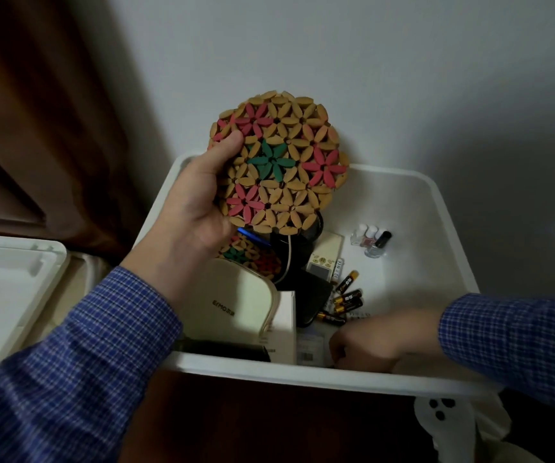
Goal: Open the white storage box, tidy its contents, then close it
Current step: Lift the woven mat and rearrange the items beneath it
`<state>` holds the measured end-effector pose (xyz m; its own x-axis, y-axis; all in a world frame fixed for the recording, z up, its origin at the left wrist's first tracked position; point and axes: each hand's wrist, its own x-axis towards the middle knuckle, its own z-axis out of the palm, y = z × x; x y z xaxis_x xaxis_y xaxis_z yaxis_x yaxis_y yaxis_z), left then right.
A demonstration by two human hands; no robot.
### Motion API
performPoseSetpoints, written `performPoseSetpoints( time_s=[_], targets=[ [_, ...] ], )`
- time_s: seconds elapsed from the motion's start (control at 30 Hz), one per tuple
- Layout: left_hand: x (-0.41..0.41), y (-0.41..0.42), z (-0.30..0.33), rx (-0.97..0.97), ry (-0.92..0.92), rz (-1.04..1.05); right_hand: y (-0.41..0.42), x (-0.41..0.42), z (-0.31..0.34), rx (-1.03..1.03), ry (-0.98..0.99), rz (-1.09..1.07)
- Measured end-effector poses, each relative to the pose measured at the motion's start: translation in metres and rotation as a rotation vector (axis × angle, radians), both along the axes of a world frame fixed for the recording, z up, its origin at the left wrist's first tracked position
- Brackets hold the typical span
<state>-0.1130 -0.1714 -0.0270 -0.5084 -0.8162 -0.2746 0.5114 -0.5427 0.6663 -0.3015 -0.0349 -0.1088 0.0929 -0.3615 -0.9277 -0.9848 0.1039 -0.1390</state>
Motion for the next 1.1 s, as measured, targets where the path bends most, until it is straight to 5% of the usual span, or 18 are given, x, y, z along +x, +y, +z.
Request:
performPoseSetpoints(
  time_s=[0.37,0.6,0.83,1.0,1.1],
  targets=[
    [0.017,-0.003,0.003,-0.006,0.266,0.098,0.013,-0.007,0.023,-0.292,-0.113,-0.167],
    [0.025,-0.007,0.01,-0.039,0.298,0.216,-0.044,-0.005,0.092,-0.673,-0.391,-0.532],
    [0.024,-0.008,0.008,-0.026,0.294,0.239,-0.1,0.062,0.087,-0.741,-0.616,-0.689],
    [0.02,-0.01,-0.002,-0.018,0.195,0.191,-0.093,0.011,0.096,-0.817,-0.465,-0.72],
    [0.013,-0.008,-0.007,-0.011,0.07,0.112,-0.071,-0.034,0.085,-0.703,-0.046,-0.363]
  ],
)
